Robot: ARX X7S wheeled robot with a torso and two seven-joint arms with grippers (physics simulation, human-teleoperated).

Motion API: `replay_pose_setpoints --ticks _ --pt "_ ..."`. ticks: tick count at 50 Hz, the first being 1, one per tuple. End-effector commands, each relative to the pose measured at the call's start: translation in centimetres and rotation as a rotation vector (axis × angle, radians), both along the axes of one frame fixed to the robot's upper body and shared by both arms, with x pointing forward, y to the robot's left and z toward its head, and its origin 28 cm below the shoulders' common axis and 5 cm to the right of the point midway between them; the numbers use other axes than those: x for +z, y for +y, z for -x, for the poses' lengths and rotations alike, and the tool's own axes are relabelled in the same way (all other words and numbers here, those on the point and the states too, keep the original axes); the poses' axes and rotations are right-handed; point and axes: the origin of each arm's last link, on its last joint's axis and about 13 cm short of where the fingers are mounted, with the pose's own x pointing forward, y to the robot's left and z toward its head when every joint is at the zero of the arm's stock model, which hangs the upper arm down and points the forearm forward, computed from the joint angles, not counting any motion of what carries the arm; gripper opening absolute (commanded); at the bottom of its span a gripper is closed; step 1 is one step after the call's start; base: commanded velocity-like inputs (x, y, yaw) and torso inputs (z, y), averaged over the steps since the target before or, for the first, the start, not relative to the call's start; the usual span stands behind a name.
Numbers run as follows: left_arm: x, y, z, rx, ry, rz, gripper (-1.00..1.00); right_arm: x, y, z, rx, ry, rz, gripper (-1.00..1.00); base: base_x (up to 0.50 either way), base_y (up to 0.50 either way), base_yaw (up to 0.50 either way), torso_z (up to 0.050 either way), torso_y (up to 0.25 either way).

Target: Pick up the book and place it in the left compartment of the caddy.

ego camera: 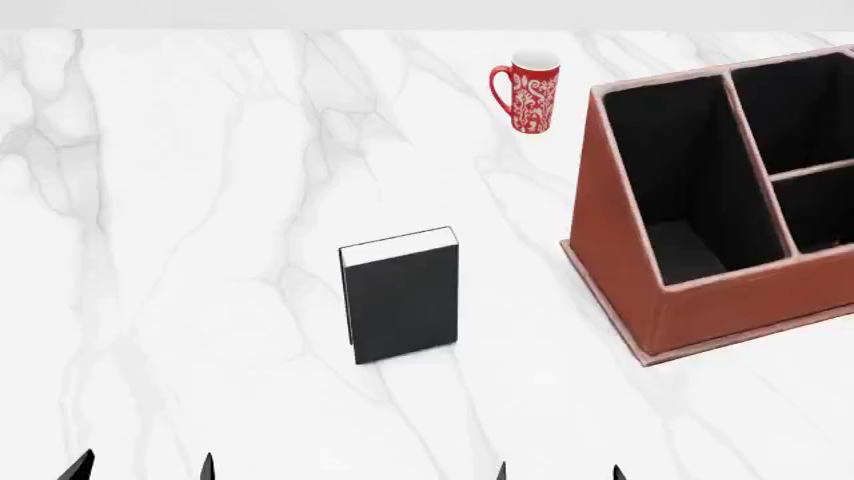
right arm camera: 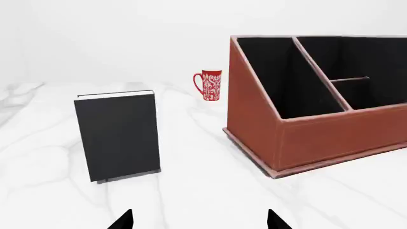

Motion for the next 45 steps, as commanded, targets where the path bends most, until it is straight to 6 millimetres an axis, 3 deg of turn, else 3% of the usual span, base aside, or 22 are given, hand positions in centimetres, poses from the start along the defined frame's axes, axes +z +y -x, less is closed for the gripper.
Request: replay_pose_setpoints --ticks 1,9,17,25,38,45 --pt "0.0 0.0 0.0 0.000 0.000 0.000 1.00 0.0 0.1 0.0 0.000 0.000 0.000 1.00 0.00 0.00 0.00 0.000 0.000" --pt "1.2 0.2 0.1 0.004 -0.015 -0.020 1.00 1.4 0.2 0.1 -0.022 -0.011 0.010 1.00 0.00 0.00 0.00 0.000 0.000" --pt "5.1 0.8 1.2 -0.012 -0.028 -0.015 1.00 5.3 0.1 1.1 -0.035 -0.041 -0.008 1.00 0.00 0.00 0.00 0.000 0.000" --pt "7.8 1.4 2.3 0.010 -0.055 -0.031 1.00 8.2 0.1 2.4 -0.037 -0.082 0.004 1.00 0.00 0.00 0.00 0.000 0.000" --pt "10.6 2.3 3.3 0.024 -0.116 -0.026 1.00 10.1 0.3 3.7 -0.010 -0.092 0.045 1.00 0.00 0.00 0.00 0.000 0.000" --pt "11.2 2.6 3.3 0.029 -0.129 -0.019 1.00 10.9 0.3 4.3 -0.004 -0.091 0.040 1.00 0.00 0.00 0.00 0.000 0.000"
